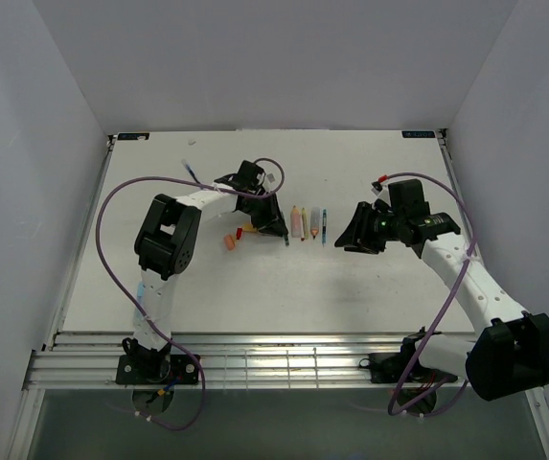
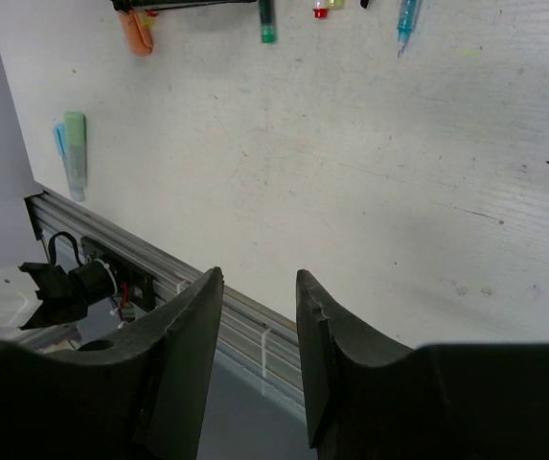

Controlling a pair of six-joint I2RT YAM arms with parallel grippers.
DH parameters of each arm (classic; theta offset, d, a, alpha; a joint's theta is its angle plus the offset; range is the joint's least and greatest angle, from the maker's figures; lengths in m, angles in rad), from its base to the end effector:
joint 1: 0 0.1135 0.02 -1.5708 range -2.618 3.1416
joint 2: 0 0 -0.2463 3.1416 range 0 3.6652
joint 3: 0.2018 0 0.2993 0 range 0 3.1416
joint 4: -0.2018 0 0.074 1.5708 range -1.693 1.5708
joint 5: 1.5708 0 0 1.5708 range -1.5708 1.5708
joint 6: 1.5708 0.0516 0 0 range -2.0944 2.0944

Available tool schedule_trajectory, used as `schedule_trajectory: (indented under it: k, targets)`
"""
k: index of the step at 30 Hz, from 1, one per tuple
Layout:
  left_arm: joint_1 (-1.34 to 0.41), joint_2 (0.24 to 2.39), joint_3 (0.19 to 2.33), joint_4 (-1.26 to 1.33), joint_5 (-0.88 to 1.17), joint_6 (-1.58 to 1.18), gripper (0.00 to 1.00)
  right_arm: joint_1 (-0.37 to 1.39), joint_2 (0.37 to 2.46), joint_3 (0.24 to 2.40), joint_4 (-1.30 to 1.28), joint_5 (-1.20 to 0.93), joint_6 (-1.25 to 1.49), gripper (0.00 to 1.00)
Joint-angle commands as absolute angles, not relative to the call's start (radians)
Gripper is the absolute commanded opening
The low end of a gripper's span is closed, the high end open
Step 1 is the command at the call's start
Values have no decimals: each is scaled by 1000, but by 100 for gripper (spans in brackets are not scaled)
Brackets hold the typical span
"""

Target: Open the pen caps

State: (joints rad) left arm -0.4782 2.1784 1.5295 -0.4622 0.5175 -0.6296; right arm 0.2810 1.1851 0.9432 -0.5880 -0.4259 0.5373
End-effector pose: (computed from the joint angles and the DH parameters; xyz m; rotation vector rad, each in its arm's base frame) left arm 0.4173 -0.2450 0.0798 -0.0396 2.8609 -0.9943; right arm 0.2901 0.1059 0.2404 0.1106 2.4917 0.8771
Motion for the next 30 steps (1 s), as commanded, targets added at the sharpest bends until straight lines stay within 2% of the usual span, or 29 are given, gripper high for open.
schedule_trajectory:
  k: [1,8,14,20,30]
  targets:
    - [-480,2160,1565,-442,534,-612,33,272,1181,943,-583,-451,505,43]
    - [-479,2146,1575,-437,558,-583,35,272,1206,956,-581,-462,499,43]
    - [-451,2051,1554,-451,422,-606,36,272,1209,963,-581,-476,500,43]
    - [-348,2000,1594,-488,278,-640,36,272,1197,931,-580,-485,500,43]
    - [-207,2170,2014,-802,-142,-577,41,272,1184,905,-595,-491,503,43]
